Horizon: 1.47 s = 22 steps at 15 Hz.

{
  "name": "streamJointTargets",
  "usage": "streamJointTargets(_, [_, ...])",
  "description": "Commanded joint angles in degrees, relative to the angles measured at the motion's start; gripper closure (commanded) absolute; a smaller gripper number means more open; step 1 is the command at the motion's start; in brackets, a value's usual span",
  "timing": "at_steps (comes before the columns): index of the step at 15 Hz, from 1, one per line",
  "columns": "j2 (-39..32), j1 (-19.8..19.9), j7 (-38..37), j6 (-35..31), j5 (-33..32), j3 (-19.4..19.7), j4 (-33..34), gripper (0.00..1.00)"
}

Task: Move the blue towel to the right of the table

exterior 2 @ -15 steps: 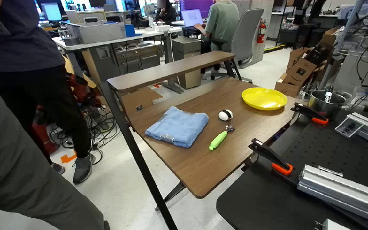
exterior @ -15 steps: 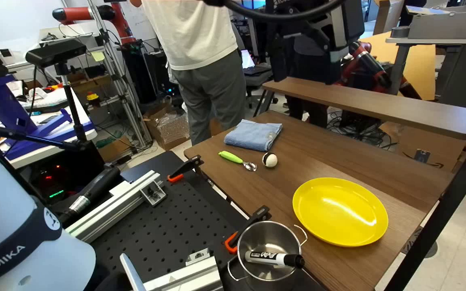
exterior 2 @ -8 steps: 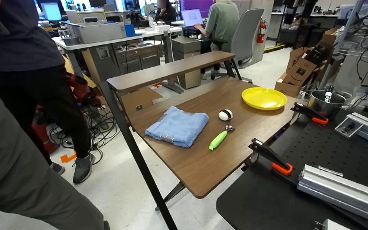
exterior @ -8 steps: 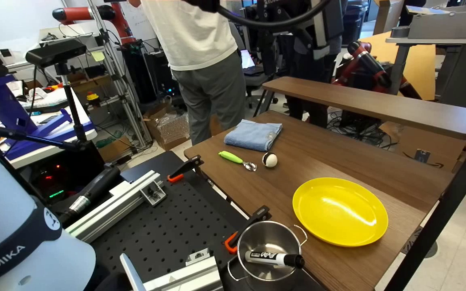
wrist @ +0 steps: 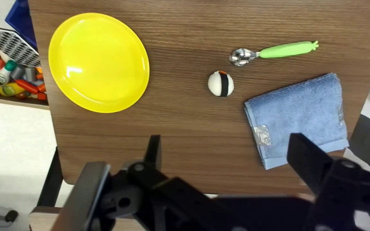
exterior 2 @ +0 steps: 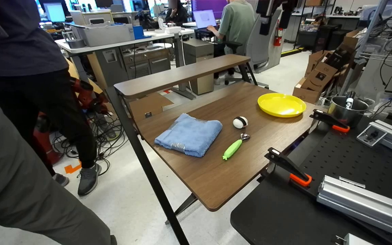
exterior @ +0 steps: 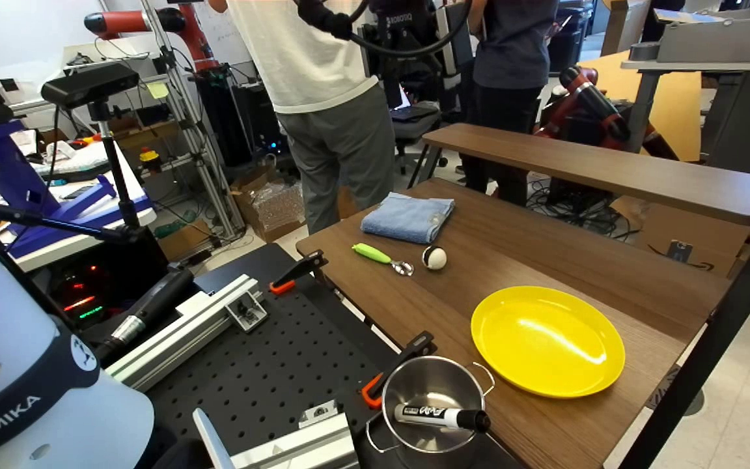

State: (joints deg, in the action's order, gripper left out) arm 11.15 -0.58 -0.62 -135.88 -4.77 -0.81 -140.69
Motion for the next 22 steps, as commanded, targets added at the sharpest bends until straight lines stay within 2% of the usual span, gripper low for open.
streamJointTargets(1, [-6.19, -0.90, -0.67, 0.53, 1.15, -0.99, 5.31, 0.00])
streamJointTargets(5, [-13.35, -2.22, 1.50, 1.04, 3.09, -1.98, 10.52, 0.00])
streamJointTargets(13, [-27.03, -5.76, -1.36, 3.40, 1.24, -4.40, 20.20, 0.00])
streamJointTargets(22, [-39.08, -10.70, -8.86, 5.19, -1.00, -3.41, 29.07, 0.00])
